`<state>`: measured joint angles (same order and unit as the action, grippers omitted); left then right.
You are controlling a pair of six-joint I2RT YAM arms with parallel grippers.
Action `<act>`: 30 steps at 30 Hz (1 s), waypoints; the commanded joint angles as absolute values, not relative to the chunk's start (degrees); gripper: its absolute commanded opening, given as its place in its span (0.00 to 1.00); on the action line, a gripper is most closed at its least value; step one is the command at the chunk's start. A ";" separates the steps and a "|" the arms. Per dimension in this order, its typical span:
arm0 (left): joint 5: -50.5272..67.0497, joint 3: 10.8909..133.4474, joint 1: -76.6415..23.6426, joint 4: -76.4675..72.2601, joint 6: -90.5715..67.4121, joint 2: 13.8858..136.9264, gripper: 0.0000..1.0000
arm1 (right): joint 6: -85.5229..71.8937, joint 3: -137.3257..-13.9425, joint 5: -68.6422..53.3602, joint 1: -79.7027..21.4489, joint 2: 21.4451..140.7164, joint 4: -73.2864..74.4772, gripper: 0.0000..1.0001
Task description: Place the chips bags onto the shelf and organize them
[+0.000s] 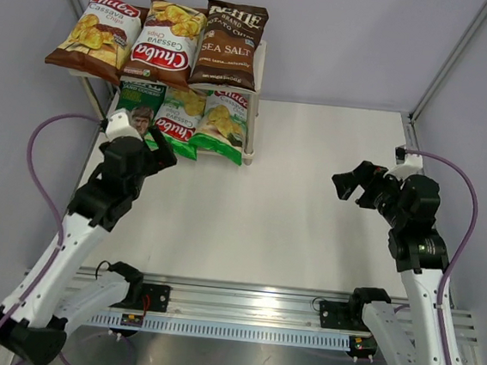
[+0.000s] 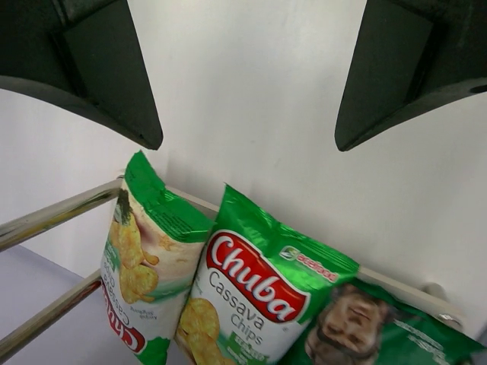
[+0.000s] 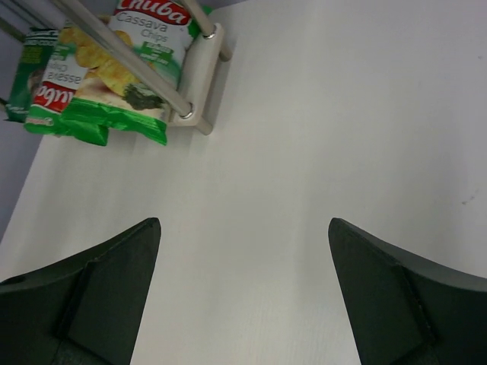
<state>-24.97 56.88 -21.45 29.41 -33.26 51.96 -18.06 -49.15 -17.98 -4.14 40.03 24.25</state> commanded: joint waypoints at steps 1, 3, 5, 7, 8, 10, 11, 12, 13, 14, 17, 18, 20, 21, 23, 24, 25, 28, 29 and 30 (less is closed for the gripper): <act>-28.14 58.18 -21.18 37.08 -23.93 46.86 0.99 | -14.60 -56.24 -7.94 -4.48 42.70 33.82 0.99; -24.81 57.57 -21.27 38.93 -22.59 42.91 0.99 | -13.28 -59.92 -5.72 -4.57 43.50 38.90 1.00; -21.46 56.95 -21.27 39.46 -18.74 38.61 0.99 | -12.66 -61.78 -3.26 -4.57 43.42 41.12 1.00; -21.18 57.13 -21.27 40.95 -16.28 36.40 0.99 | -12.74 -63.36 -2.73 -4.74 42.46 42.80 0.99; -20.75 57.13 -21.27 42.18 -14.69 34.99 0.99 | -12.74 -63.72 -2.72 -4.92 42.10 43.32 0.99; -19.95 56.95 -21.27 43.50 -11.27 31.92 0.99 | -12.66 -64.95 -2.38 -5.27 41.75 44.91 0.99; -19.43 56.69 -21.27 44.64 -10.47 30.86 0.99 | -12.66 -65.39 -2.03 -5.36 41.75 45.52 0.99; -18.73 55.82 -21.36 44.91 -8.46 28.94 0.99 | -12.66 -66.35 -1.59 -5.45 41.75 46.92 1.00; -18.37 55.38 -21.27 45.26 -8.18 28.05 0.99 | -12.66 -66.88 -1.50 -5.45 41.75 47.54 0.99; -18.28 54.76 -21.27 45.26 -8.09 27.25 0.99 | -12.31 -67.32 -1.41 -5.45 41.66 47.98 0.99; -16.27 51.07 -21.27 43.07 -7.91 22.60 0.99 | -11.25 -67.94 -0.36 -6.32 40.43 49.13 0.99; -16.00 50.28 -21.27 42.54 -8.26 21.63 0.99 | -10.81 -67.59 1.39 -6.94 39.47 49.13 1.00; -15.91 47.99 -21.27 41.05 -8.35 19.08 0.99 | -9.33 -66.80 3.59 -9.66 38.50 48.96 0.99; -16.26 47.21 -21.36 40.61 -8.52 18.38 0.99 | -8.71 -65.40 7.08 -10.97 37.28 48.78 0.99; -17.13 45.45 -21.27 39.47 -8.88 16.44 0.99 | -6.69 -63.30 10.88 -14.84 36.13 47.82 0.99; -17.49 44.92 -21.27 39.11 -9.57 15.74 0.99 | -5.46 -62.41 12.64 -15.98 34.82 47.38 1.00; -17.93 43.17 -21.27 37.89 -10.02 14.51 0.99 | -4.58 -61.45 13.70 -16.69 34.20 46.76 0.99; -17.93 42.45 -21.18 37.18 -10.37 13.54 0.99 | -3.78 -58.63 12.75 -17.58 31.56 43.95 0.99; -18.28 42.45 -21.09 37.18 -10.46 13.45 0.99 | -4.21 -57.40 12.22 -17.49 30.94 42.38 0.99; -18.54 42.28 -21.09 37.00 -10.55 13.45 0.99 | -4.57 -56.78 11.00 -17.49 30.33 41.49 0.99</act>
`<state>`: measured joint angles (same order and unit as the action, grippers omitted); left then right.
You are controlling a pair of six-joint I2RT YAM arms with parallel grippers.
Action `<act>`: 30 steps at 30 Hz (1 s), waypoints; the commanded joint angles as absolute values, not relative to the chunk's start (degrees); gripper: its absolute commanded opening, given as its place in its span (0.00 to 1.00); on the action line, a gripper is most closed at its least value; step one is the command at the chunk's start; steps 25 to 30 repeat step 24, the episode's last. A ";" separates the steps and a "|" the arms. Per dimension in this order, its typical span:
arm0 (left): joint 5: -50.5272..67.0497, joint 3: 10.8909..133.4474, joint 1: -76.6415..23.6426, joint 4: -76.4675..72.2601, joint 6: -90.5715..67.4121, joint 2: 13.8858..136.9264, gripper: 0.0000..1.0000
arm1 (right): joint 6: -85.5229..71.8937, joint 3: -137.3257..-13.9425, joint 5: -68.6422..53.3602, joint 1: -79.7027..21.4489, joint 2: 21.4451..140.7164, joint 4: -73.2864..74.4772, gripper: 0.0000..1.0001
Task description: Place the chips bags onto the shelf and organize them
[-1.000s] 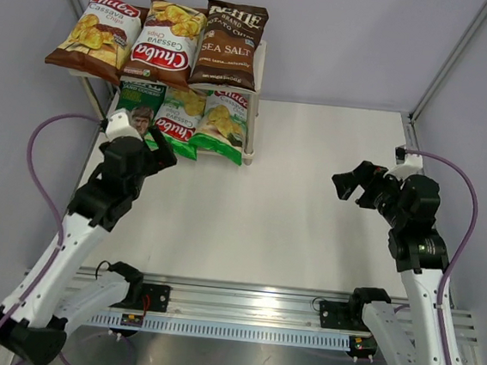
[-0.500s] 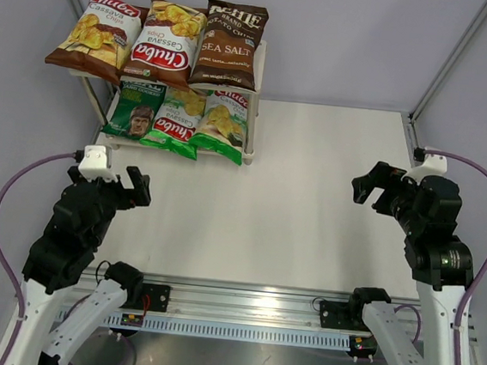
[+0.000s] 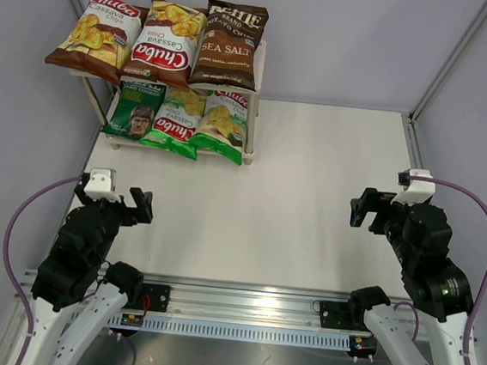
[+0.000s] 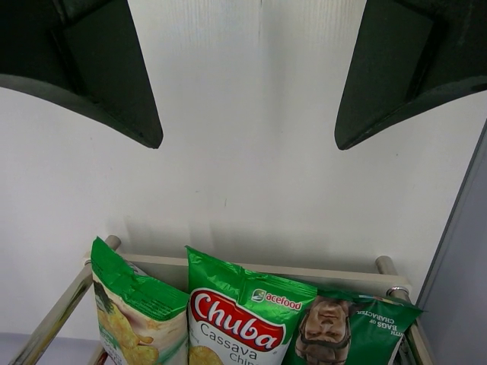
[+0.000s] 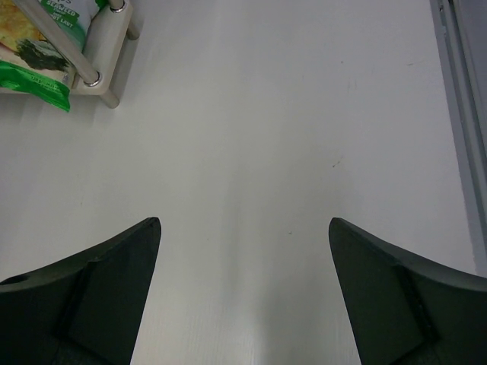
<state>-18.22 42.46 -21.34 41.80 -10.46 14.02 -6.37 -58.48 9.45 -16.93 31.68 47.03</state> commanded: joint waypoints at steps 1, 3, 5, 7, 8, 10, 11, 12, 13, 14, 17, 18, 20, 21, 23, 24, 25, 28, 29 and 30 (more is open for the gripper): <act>-18.63 42.19 -20.75 36.83 -10.63 13.53 0.99 | -4.92 -56.08 10.73 -17.58 30.15 40.61 0.99; -18.11 42.01 -20.04 36.56 -10.63 13.62 0.99 | -5.97 -54.50 9.67 -17.49 30.23 39.03 1.00; -17.76 41.66 -18.73 36.30 -10.55 13.62 0.99 | -7.03 -53.71 10.10 -17.58 30.85 37.97 0.99; -17.32 41.66 -17.50 35.78 -10.46 13.71 0.99 | -7.82 -53.53 10.11 -17.58 31.46 37.62 0.99; -16.44 41.49 -17.14 35.68 -10.46 13.71 0.99 | -8.00 -53.44 10.28 -17.58 31.55 37.10 0.99; -15.56 41.40 -16.00 35.33 -10.20 14.15 0.99 | -8.35 -53.44 10.11 -17.49 31.99 36.74 0.99; -15.03 41.40 -15.65 35.16 -10.20 14.41 0.99 | -8.78 -53.52 10.11 -17.58 32.08 36.74 0.99; -14.86 41.31 -15.04 34.98 -10.11 14.76 0.99 | -9.05 -53.53 10.11 -17.58 32.17 36.48 0.99; -14.68 41.40 -14.68 34.89 -10.02 14.94 0.99 | -9.05 -53.44 10.02 -17.49 32.25 36.39 1.00; -14.07 41.40 -14.33 34.89 -10.02 15.03 0.99 | -9.23 -53.44 9.85 -17.58 32.26 36.21 0.99; -13.36 41.22 -13.36 34.72 -9.93 15.12 0.99 | -9.23 -53.09 9.76 -17.58 32.61 35.86 0.99; -13.27 41.22 -13.19 34.63 -9.93 15.12 0.99 | -9.14 -53.17 9.58 -17.58 32.96 35.95 0.99; -13.18 41.13 -12.92 34.63 -9.84 15.12 0.99 | -9.05 -53.52 9.84 -17.58 33.22 36.38 0.99; -13.10 41.22 -12.83 34.45 -9.84 15.12 0.99 | -8.97 -53.61 9.84 -17.58 33.48 36.39 1.00; -13.09 41.13 -12.66 34.45 -9.76 15.12 0.99 | -8.61 -53.79 9.93 -17.58 33.66 36.56 0.99; -13.10 41.13 -12.66 34.54 -9.76 15.12 0.99 | -8.44 -53.88 9.93 -17.58 33.75 36.65 1.00; -13.10 41.13 -12.66 34.54 -9.76 15.12 0.99 | -8.44 -53.88 9.93 -17.58 33.75 36.65 1.00; -13.10 41.13 -12.66 34.54 -9.76 15.12 0.99 | -8.44 -53.88 9.93 -17.58 33.75 36.65 1.00; -13.10 41.13 -12.66 34.54 -9.76 15.12 0.99 | -8.44 -53.88 9.93 -17.58 33.75 36.65 1.00; -13.10 41.13 -12.66 34.54 -9.76 15.12 0.99 | -8.44 -53.88 9.93 -17.58 33.75 36.65 1.00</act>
